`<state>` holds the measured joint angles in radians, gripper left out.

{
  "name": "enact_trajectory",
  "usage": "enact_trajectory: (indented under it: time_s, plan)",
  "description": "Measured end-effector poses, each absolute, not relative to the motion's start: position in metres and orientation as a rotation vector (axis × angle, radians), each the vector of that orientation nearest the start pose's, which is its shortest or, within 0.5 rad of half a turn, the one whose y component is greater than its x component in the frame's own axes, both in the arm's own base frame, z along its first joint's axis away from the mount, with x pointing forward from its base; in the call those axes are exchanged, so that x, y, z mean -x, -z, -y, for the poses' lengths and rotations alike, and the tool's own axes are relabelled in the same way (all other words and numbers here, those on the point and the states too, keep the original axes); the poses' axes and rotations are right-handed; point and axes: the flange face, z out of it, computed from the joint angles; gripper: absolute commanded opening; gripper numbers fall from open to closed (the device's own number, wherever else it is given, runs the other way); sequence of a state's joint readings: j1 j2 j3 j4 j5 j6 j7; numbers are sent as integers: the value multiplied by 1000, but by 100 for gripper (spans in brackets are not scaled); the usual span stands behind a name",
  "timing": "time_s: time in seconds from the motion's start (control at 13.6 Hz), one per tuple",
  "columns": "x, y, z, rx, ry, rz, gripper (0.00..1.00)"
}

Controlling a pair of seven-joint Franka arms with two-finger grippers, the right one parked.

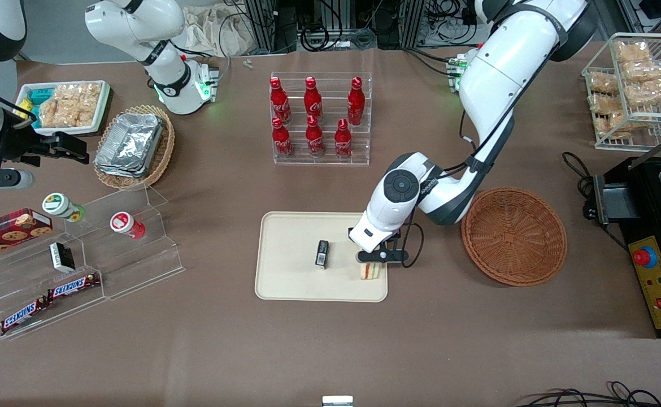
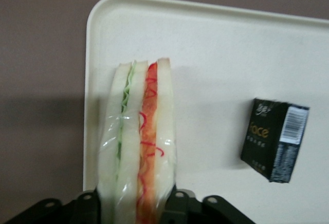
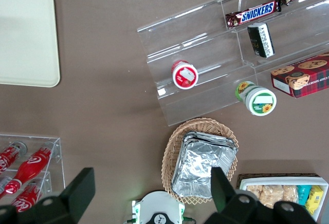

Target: Place sandwich from basket to tray

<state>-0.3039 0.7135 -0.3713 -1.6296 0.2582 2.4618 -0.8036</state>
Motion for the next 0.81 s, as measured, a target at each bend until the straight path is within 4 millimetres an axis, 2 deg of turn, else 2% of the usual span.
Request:
enact_trajectory:
  time_s: [0.15, 0.29, 0.44, 0.59, 0.66, 0.81]
  plan:
    - [-582, -274, 411, 3292, 205, 95, 100]
    - [-587, -324, 397, 3243, 200, 170, 100]
    - [-590, -378, 369, 3219, 166, 258, 100]
    - [-587, -415, 339, 3195, 71, 262, 100]
    - [-586, -430, 321, 3187, 12, 240, 100]
    - [-586, -462, 269, 3172, -104, 167, 100]
